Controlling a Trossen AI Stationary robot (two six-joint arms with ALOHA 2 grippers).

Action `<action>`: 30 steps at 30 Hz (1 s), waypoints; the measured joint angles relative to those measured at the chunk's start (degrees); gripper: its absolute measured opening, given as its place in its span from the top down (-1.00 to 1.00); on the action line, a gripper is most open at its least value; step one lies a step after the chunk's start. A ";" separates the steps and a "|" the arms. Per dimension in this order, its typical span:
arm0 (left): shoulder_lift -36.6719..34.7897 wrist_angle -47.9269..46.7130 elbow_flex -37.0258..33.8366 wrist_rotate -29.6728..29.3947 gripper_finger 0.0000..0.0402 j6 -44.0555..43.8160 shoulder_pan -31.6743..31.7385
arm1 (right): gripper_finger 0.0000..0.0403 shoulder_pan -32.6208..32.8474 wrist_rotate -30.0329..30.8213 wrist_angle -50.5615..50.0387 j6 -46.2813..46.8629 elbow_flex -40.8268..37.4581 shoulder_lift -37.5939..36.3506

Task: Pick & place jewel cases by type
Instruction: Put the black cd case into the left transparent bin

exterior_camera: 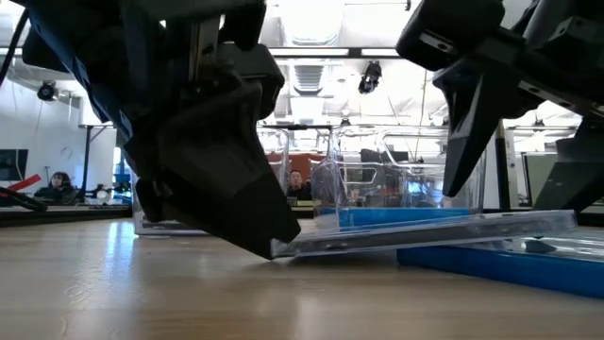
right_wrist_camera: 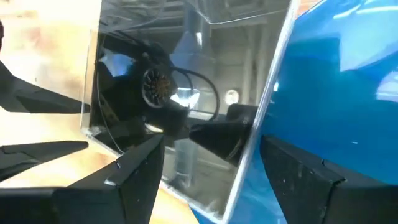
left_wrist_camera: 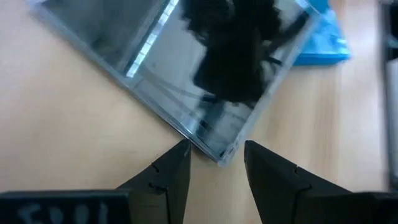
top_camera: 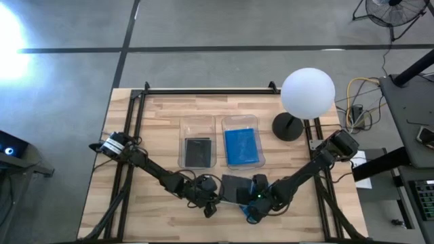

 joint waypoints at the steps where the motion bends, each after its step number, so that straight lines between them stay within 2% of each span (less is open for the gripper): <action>1: 0.00 0.55 0.10 0.63 0.34 0.01 0.06 | -0.28 0.01 0.00 0.14 -0.48 -0.06 0.00; 5: 0.00 1.45 0.44 1.21 0.34 0.28 0.25 | -0.24 -0.03 -0.01 2.97 -1.81 -0.96 0.66; 10: 0.04 1.48 0.16 1.37 0.34 0.20 0.38 | -0.21 -0.03 0.64 14.71 -4.85 -1.26 3.40; 17: 0.37 1.41 -0.17 1.16 0.34 -0.33 0.28 | -0.16 -0.08 4.27 14.39 -9.53 -0.11 2.33; 23: 0.37 1.24 -0.15 1.06 0.34 -0.41 -0.81 | -0.06 -0.21 5.83 14.42 -8.49 0.03 0.94; 26: 0.37 0.38 -0.15 -1.55 0.34 -0.81 -2.61 | 0.04 -0.17 6.37 14.49 -8.53 0.08 0.57; 30: -0.10 -2.53 -0.15 -8.37 0.34 -2.52 -6.48 | 0.27 -0.16 6.29 14.82 -8.03 0.12 0.54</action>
